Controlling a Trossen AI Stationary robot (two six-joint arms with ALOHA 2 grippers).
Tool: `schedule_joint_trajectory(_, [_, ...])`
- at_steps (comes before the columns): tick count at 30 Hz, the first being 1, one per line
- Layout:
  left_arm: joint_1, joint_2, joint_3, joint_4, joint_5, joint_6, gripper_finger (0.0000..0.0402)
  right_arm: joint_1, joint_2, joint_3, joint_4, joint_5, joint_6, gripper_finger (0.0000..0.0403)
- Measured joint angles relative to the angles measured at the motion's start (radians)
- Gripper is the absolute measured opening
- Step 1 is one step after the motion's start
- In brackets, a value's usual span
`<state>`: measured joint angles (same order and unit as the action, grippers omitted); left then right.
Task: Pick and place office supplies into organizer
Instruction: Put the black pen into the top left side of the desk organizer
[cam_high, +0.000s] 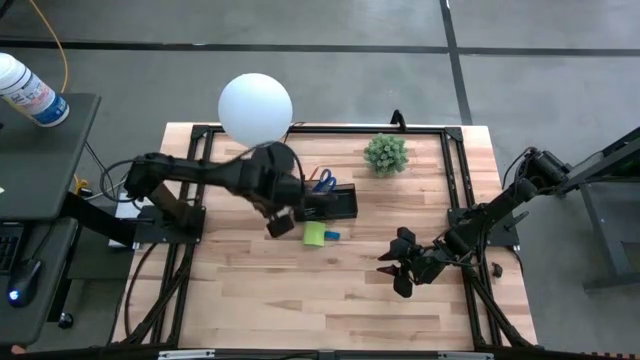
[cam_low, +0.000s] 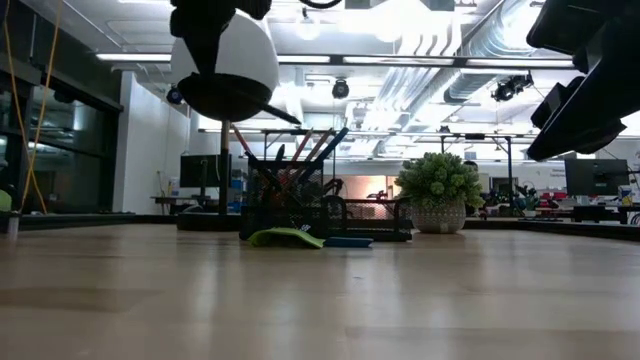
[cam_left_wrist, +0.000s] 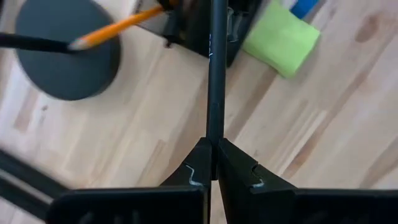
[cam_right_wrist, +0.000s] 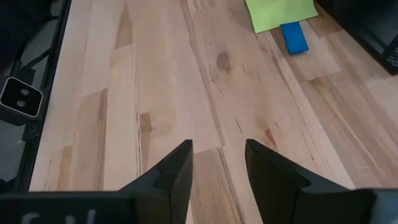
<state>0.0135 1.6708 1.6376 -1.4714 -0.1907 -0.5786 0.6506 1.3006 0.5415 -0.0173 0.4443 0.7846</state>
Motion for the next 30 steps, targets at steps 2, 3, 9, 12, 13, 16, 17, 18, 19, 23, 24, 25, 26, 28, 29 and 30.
schedule_joint_trajectory(2, [0.034, 0.000, 0.039, -0.051, 0.009, 0.010, 0.0000, 0.000, 0.000, 0.000, 0.001, 0.001, 0.001, 0.0138])
schedule_joint_trajectory(3, [0.055, 0.000, 0.060, -0.079, 0.029, 0.017, 0.0000, 0.000, 0.000, 0.000, 0.004, 0.001, 0.000, 0.0138])
schedule_joint_trajectory(9, [0.154, 0.000, 0.157, -0.098, 0.104, 0.069, 0.0000, -0.003, 0.000, 0.000, 0.016, 0.003, 0.000, 0.0138])
schedule_joint_trajectory(12, [0.176, 0.018, 0.183, -0.101, 0.132, 0.098, 0.0000, -0.003, 0.000, 0.000, 0.017, 0.007, 0.000, 0.0138])
schedule_joint_trajectory(13, [0.179, 0.030, 0.185, -0.098, 0.144, 0.110, 0.0000, -0.003, 0.000, 0.000, 0.018, 0.007, 0.000, 0.0138])
schedule_joint_trajectory(16, [0.190, 0.074, 0.191, -0.098, 0.173, 0.156, 0.0000, -0.003, 0.000, 0.000, 0.019, 0.008, 0.000, 0.0138])
schedule_joint_trajectory(17, [0.190, 0.087, 0.191, -0.099, 0.180, 0.172, 0.0000, -0.003, 0.000, 0.000, 0.019, 0.008, 0.000, 0.0138])
schedule_joint_trajectory(18, [0.190, 0.103, 0.191, -0.100, 0.186, 0.185, 0.0000, -0.003, 0.000, 0.000, 0.020, 0.008, 0.001, 0.0138])
schedule_joint_trajectory(19, [0.190, 0.120, 0.191, -0.100, 0.187, 0.193, 0.0000, -0.003, 0.000, 0.000, 0.020, 0.008, 0.001, 0.0138])
schedule_joint_trajectory(23, [0.190, 0.168, 0.190, -0.100, 0.188, 0.221, 0.0000, -0.003, 0.000, 0.000, 0.023, 0.008, 0.016, 0.0138])
schedule_joint_trajectory(24, [0.196, 0.175, 0.190, -0.100, 0.188, 0.230, 0.0000, -0.003, 0.000, 0.000, 0.023, 0.008, 0.020, 0.0138])
schedule_joint_trajectory(25, [0.202, 0.181, 0.190, -0.100, 0.190, 0.235, 0.0000, -0.003, 0.000, 0.000, 0.023, 0.008, 0.020, 0.0138])
schedule_joint_trajectory(26, [0.208, 0.186, 0.190, -0.100, 0.194, 0.235, 0.0000, -0.003, 0.000, 0.000, 0.024, 0.009, 0.022, 0.0138])
schedule_joint_trajectory(28, [0.214, 0.192, 0.190, -0.100, 0.187, 0.235, 0.0000, -0.002, 0.000, 0.000, 0.024, 0.010, 0.027, 0.0138])
schedule_joint_trajectory(29, [0.226, 0.194, 0.190, -0.100, 0.185, 0.237, 0.0000, -0.002, 0.000, 0.000, 0.024, 0.010, 0.027, 0.0138])
schedule_joint_trajectory(30, [0.234, 0.194, 0.190, -0.099, 0.185, 0.241, 0.0000, -0.002, 0.000, 0.000, 0.025, 0.010, 0.027, 0.0138])
